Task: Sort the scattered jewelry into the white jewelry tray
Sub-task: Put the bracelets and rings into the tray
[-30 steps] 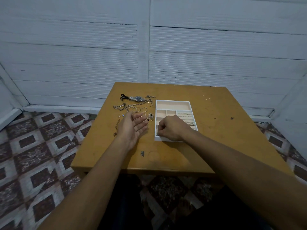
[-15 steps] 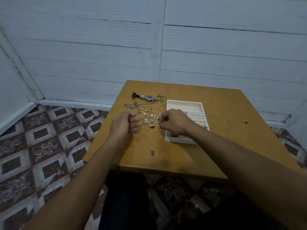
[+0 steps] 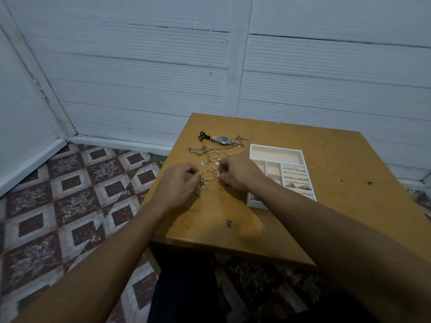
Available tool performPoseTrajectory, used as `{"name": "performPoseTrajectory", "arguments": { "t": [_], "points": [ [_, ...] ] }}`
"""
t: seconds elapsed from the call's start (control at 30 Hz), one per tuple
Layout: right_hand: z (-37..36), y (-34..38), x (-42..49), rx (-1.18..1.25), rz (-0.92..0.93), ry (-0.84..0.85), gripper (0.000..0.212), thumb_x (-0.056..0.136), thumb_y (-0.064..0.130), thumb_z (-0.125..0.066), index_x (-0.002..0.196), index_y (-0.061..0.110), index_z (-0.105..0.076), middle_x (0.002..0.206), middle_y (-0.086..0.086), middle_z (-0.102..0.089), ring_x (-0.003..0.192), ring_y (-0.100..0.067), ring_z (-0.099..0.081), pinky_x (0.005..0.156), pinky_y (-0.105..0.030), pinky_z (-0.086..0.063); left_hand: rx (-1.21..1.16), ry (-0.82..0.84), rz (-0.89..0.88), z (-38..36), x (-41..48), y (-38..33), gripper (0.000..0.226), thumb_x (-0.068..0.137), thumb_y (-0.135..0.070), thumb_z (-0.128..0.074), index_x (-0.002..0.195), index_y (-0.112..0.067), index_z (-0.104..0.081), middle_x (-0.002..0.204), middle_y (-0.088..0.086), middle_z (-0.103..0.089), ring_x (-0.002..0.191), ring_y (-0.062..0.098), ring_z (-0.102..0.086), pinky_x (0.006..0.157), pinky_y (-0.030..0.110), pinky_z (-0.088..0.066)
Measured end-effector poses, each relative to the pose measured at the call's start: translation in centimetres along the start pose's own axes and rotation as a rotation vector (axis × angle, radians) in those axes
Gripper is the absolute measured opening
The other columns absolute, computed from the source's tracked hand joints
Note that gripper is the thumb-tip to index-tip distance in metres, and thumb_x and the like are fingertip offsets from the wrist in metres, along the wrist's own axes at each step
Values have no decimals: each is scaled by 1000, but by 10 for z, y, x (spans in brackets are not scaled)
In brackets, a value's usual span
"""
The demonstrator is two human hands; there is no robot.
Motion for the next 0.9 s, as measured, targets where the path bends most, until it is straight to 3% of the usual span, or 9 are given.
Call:
{"name": "performPoseTrajectory", "arguments": {
  "t": [0.23, 0.37, 0.5, 0.9],
  "points": [
    [-11, 8, 13, -95, 2, -18, 17, 83, 36, -68, 76, 25, -56, 91, 0, -62, 89, -21, -55, 77, -35, -52, 179, 36, -93, -13, 14, 2, 14, 91, -30, -62, 90, -21, -72, 97, -4, -67, 96, 11, -53, 82, 29, -42],
    [-13, 10, 17, -108, 11, -21, 10, 87, 28, -62, 89, 19, -66, 96, -5, -66, 89, -23, -59, 78, -36, -53, 219, 54, -115, -17, 17, 4, 13, 91, -31, -61, 92, -22, -71, 99, -4, -64, 103, 12, -49, 87, 28, -38],
    [-13, 13, 18, -117, 19, -18, 16, 90, 22, -56, 99, 15, -68, 98, -8, -67, 90, -24, -60, 80, -39, -55, 253, 91, -127, -22, 20, 7, 14, 91, -34, -61, 96, -24, -69, 102, -4, -63, 107, 15, -47, 92, 30, -38],
    [20, 5, 14, -23, 60, -70, 10, 84, 18, -58, 75, 22, -62, 84, -2, -67, 80, -23, -61, 68, -32, -50, 455, 123, -130, -44, 34, -6, 39, 86, -53, -62, 110, -23, -71, 130, -2, -58, 128, 20, -37, 104, 39, -36]
  ]
}}
Point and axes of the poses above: each hand's wrist, its own x-axis towards the middle knuckle, its own z-axis out of the back of the hand, y = z × x, the point moved 9 cm from there along x, towards the middle knuckle
